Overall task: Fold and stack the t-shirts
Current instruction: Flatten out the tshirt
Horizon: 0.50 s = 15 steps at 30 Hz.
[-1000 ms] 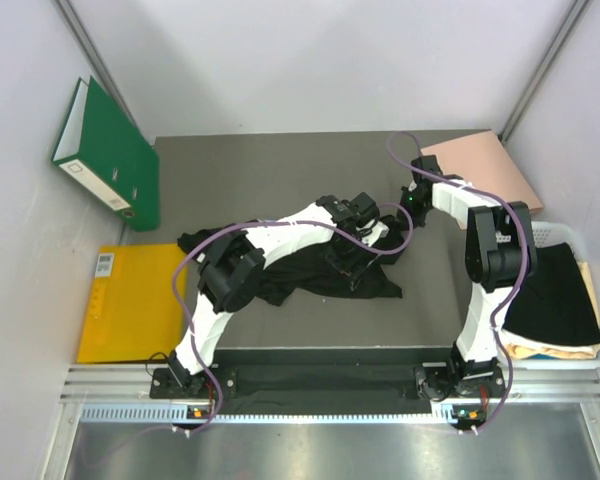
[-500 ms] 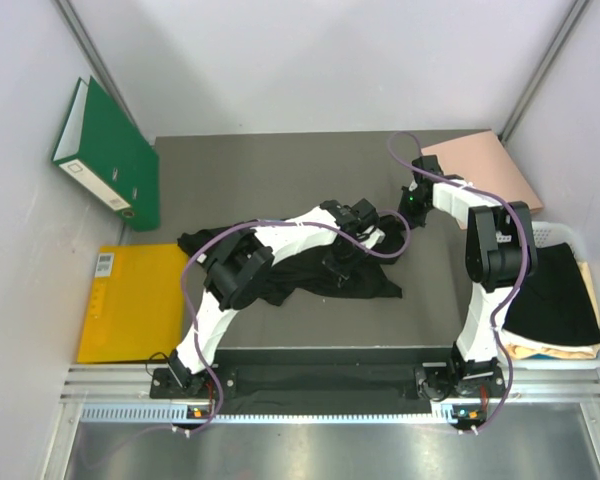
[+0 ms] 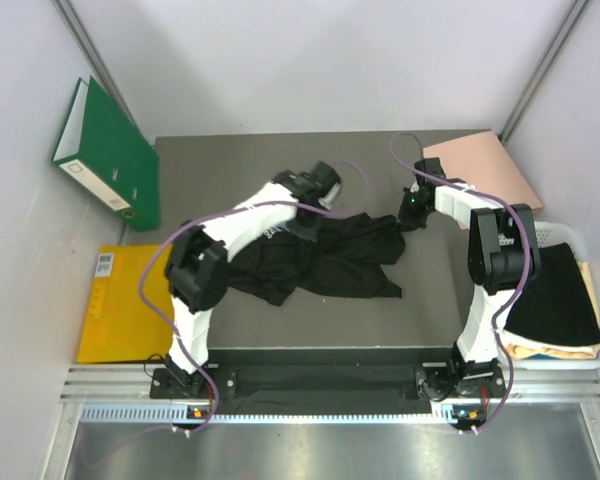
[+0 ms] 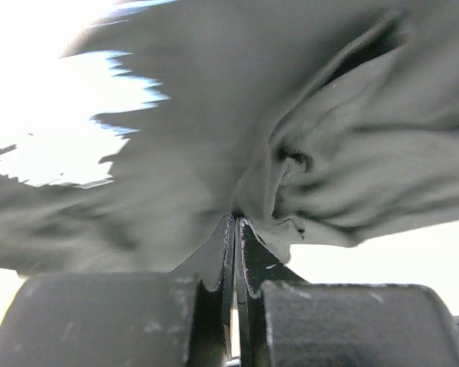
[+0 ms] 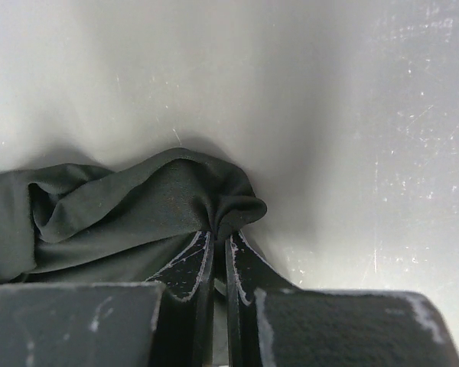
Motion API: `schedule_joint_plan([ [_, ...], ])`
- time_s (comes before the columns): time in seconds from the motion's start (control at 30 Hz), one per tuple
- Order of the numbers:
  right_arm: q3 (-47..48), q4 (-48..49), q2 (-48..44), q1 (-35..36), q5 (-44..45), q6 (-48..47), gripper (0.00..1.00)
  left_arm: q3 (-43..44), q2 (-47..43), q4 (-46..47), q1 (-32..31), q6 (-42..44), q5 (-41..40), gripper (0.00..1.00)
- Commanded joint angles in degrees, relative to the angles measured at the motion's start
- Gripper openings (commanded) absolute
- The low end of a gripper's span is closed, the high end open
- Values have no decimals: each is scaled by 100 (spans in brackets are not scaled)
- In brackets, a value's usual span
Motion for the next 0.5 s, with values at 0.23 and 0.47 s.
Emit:
schedule_joint_plan([
  [0.23,-128,147,-153,-81,-63,-106,3,-320,-6,4,1499,-232,402,28],
  [0.47,-163,173,-171,-89,-63,-107,3,-319,47,136,1490,-249,763,79],
])
